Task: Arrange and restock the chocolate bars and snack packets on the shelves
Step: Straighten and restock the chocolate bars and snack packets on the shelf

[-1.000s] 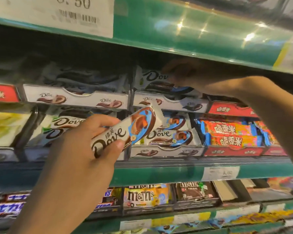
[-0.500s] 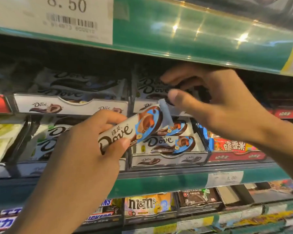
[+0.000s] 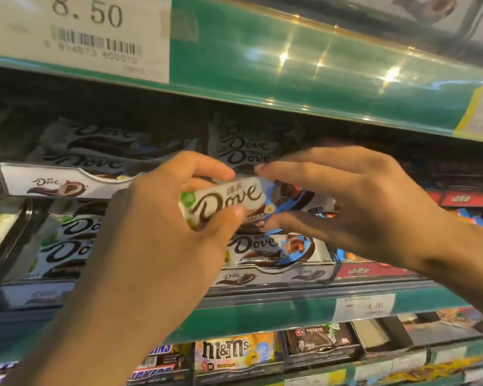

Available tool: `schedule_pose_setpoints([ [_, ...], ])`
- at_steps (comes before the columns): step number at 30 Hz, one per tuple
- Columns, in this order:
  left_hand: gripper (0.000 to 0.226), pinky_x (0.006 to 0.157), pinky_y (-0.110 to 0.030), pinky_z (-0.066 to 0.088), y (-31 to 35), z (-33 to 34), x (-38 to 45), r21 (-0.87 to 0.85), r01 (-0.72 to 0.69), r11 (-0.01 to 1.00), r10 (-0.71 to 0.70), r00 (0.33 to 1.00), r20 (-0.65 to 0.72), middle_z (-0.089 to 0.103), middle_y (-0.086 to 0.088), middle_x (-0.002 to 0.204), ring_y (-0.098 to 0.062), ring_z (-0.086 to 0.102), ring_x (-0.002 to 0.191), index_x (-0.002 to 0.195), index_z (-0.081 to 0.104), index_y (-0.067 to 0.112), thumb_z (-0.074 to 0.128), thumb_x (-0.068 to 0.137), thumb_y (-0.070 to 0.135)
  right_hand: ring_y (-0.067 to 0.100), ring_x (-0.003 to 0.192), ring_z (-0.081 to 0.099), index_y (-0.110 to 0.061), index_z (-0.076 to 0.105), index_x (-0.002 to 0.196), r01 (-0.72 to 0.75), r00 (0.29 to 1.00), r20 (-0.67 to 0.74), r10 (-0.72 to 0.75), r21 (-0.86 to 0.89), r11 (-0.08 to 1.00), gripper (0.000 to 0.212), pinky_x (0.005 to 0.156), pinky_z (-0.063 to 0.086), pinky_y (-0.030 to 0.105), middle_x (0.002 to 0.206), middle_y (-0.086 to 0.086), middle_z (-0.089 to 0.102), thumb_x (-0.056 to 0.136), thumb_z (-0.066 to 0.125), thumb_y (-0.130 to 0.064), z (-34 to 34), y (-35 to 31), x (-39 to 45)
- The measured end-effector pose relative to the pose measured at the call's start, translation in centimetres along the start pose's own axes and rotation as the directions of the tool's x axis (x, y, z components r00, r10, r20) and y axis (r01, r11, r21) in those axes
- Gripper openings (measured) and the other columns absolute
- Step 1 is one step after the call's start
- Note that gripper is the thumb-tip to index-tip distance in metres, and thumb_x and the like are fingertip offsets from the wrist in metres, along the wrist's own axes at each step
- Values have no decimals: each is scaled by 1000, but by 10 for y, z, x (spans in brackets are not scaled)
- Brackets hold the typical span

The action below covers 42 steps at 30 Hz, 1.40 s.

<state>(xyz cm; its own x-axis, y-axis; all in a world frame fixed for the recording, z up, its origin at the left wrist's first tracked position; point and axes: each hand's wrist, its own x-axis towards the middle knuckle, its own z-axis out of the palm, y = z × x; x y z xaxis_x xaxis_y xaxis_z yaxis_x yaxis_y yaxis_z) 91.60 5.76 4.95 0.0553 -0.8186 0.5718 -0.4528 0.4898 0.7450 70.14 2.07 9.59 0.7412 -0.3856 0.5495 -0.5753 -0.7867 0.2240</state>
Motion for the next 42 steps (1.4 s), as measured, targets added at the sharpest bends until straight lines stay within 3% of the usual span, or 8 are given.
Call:
schedule_pose_setpoints([
  [3, 27, 65, -12, 45, -5, -2, 2, 141, -66, 988, 84, 989, -121, 62, 22, 90, 7, 57, 84, 100, 52, 44, 64, 79, 54, 1, 78, 56, -11, 67, 124, -153, 986, -75, 152, -17, 988, 51, 71, 50, 16, 98, 1, 74, 88, 68, -47, -3, 10, -3],
  [8, 24, 79, -30, 24, -11, 6, 6, 530, -86, 844, 176, 977, -123, 36, 10, 85, -6, 26, 88, 103, 52, 26, 55, 91, 47, 15, 80, 70, -39, 60, 128, -569, 822, 23, 569, 99, 817, 67, 77, 57, 37, 93, -2, 76, 75, 48, -78, 0, 21, 1],
  [13, 30, 95, -37, 23, -14, 11, 5, 617, -95, 781, 161, 986, -52, 52, 10, 89, -17, 41, 94, 115, 59, 29, 49, 90, 43, 8, 91, 61, -30, 63, 126, -553, 830, 115, 546, 40, 832, 52, 80, 48, 26, 116, -6, 69, 89, 47, -63, 12, 32, 19],
  [22, 33, 102, -37, 22, -16, 12, 0, 609, -143, 780, 204, 979, -31, 67, 6, 106, -15, 44, 104, 118, 63, 26, 54, 88, 38, 25, 78, 65, -30, 62, 114, -520, 851, 0, 525, -144, 842, 23, 65, 53, 35, 99, -3, 72, 99, 45, -34, 23, -10, 18],
  [27, 36, 100, -37, 23, -18, 12, -2, 604, -156, 781, 214, 976, -25, 68, 5, 108, -14, 42, 107, 119, 62, 24, 55, 86, 35, 26, 84, 64, -31, 55, 117, -488, 852, 103, 513, -195, 851, 48, 62, 43, 34, 99, -2, 70, 96, 28, -65, 24, -26, 21],
  [30, 37, 101, -37, 23, -17, 12, -3, 609, -157, 778, 211, 977, -19, 68, 5, 108, -14, 41, 107, 119, 62, 24, 55, 84, 34, 28, 104, 62, -38, 42, 135, -512, 820, 185, 541, -183, 839, 61, 72, 44, 35, 123, -1, 64, 90, 27, -76, 28, -15, 28],
  [34, 37, 101, -36, 23, -16, 12, -3, 616, -155, 773, 206, 979, -11, 67, 6, 108, -13, 41, 108, 118, 61, 26, 55, 82, 33, 22, 134, 45, -43, 23, 149, -535, 801, 271, 534, -76, 841, 77, 101, 42, 37, 153, -8, 40, 83, 33, -83, 27, -2, 34],
  [42, 44, 103, -36, 21, -15, 12, -4, 637, -155, 755, 202, 979, -1, 67, 3, 111, -14, 40, 110, 123, 61, 23, 55, 80, 31, 20, 140, 38, -38, 9, 155, -502, 782, 385, 490, -77, 862, 98, 107, 35, 33, 160, -7, 29, 77, 41, -87, 26, -2, 38],
])
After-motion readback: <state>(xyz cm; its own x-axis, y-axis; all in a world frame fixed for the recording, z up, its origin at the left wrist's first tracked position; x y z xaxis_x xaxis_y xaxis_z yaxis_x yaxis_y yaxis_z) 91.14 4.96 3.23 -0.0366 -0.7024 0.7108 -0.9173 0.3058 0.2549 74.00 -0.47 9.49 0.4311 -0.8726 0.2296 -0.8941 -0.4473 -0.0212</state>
